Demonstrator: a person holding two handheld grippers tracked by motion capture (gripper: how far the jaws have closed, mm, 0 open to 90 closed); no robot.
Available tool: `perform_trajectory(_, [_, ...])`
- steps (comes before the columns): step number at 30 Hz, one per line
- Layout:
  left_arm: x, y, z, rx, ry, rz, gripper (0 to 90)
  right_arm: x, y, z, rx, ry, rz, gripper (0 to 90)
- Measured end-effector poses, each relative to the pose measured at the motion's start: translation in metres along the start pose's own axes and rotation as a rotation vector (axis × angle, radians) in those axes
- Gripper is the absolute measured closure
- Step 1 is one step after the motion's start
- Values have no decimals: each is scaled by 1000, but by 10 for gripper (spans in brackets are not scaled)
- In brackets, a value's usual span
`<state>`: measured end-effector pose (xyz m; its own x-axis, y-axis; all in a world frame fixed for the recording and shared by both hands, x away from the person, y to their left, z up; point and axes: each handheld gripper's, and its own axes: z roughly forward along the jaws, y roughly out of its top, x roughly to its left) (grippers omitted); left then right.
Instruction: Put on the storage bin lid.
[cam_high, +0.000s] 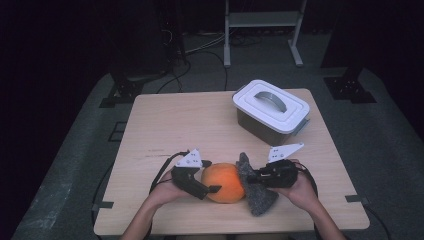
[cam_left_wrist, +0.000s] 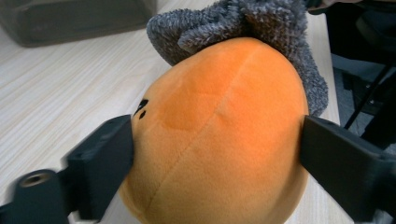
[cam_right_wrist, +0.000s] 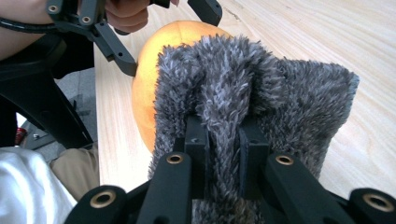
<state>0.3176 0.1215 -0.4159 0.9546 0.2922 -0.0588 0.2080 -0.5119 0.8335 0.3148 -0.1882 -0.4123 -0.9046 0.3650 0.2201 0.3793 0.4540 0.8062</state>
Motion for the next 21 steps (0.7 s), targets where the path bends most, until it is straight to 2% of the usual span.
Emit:
perform_trajectory(1, [0,0,-1,-1,3,8,246,0,-1,0,0,3,3,768])
perform_trajectory(3, [-2,2,-4,-1,18,22,333,0,0,-1,-2,-3,7,769])
perform_trajectory(6, [-6,8,-9,-2,51,41,397,5,5,-5,-30,-41,-13,774])
perform_trajectory(10, [-11,15,-13,17,88,82,408,12,11,-9,-78,-75,-35,776])
perform_trajectory(15, [-16,19,-12,28,107,101,408,19,16,0,-60,-80,-73,774])
perform_trajectory(18, [-15,18,-13,16,96,98,400,17,14,2,-39,-72,-67,773])
perform_trajectory(21, [-13,16,-12,11,57,85,356,12,8,5,-7,-55,-55,771])
